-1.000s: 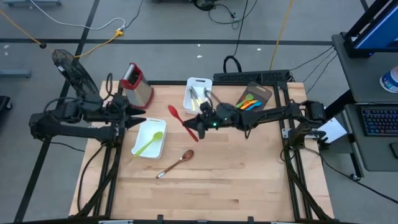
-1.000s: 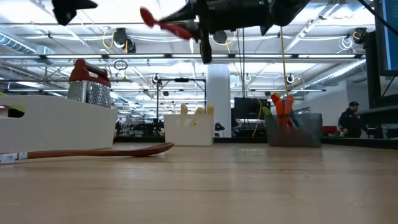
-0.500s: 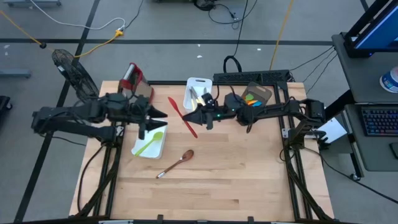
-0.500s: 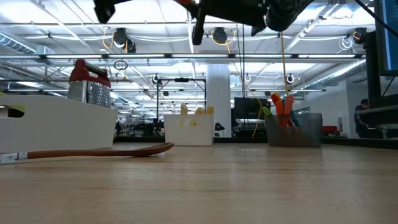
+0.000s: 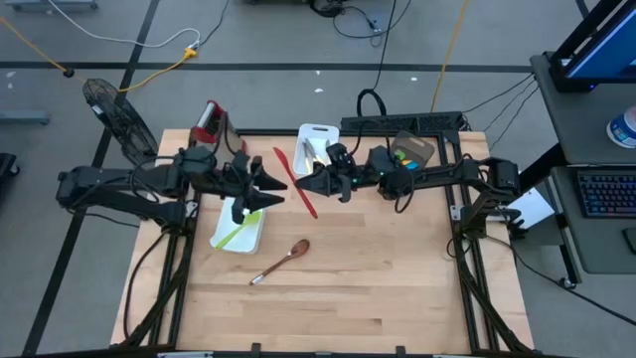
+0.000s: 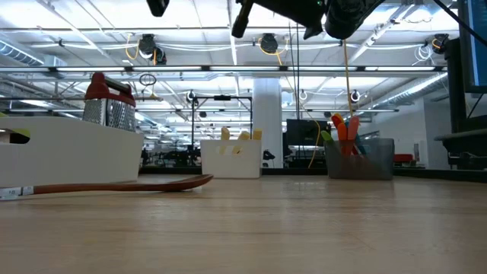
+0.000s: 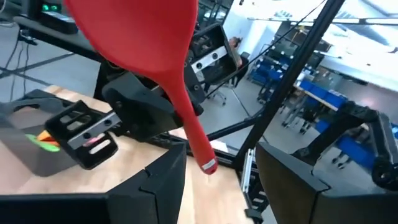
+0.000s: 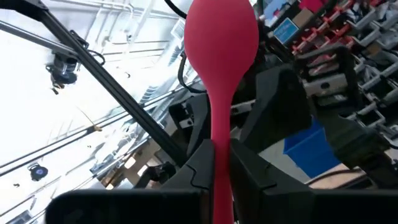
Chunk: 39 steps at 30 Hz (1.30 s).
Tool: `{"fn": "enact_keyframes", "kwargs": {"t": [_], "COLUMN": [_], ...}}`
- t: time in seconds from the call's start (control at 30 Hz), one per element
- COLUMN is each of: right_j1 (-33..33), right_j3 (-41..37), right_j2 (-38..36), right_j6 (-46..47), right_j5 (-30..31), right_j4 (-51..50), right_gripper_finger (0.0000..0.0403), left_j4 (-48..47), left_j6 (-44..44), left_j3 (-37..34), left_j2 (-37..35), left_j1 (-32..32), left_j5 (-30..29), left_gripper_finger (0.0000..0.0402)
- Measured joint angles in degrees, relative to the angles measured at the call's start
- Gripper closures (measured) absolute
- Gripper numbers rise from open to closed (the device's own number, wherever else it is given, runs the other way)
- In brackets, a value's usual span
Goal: Pick & Place Kitchen Items
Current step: Put the red serving spoon into the bottom white bin
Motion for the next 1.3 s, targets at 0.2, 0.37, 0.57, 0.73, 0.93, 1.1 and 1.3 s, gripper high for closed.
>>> {"fn": "enact_keyframes", "kwargs": {"t": [0.2,0.37,0.57,0.73,0.93,1.1,1.3], "right_j1": [0.0,0.0,0.0,0.0,0.04,0.04,0.21], "right_j3": [0.02,0.07,0.09,0.09,0.09,0.09,0.1], "right_j2": [0.0,-0.02,-0.02,-0.02,-0.02,-0.02,-0.15], "right_j6": [-1.38,-1.67,-3.12,-4.67,-6.38,-6.53,-8.59], "right_j5": [0.11,0.35,1.76,2.11,3.74,4.78,7.77], "right_j4": [0.75,2.08,2.05,1.86,1.86,1.86,1.69], "right_gripper_finger": [0.0385,0.0385,0.0385,0.0385,0.0385,0.0385,0.0386], "left_j4": [2.2,6.6,11.93,15.35,16.96,17.06,17.41], "left_j6": [-4.44,-8.04,-10.36,-10.57,-11.59,-11.55,-10.3], "left_j3": [0.0,0.0,0.0,0.0,0.0,0.0,0.0], "left_j2": [2.98,6.17,9.65,11.44,12.12,12.12,12.12], "left_j1": [0.0,0.0,0.0,0.0,0.04,0.24,0.33], "left_j5": [1.69,1.95,2.61,2.73,2.74,2.72,2.09], "left_gripper_finger": [0.0201,0.0201,0.0201,0.0201,0.0202,0.021,0.0287]}}
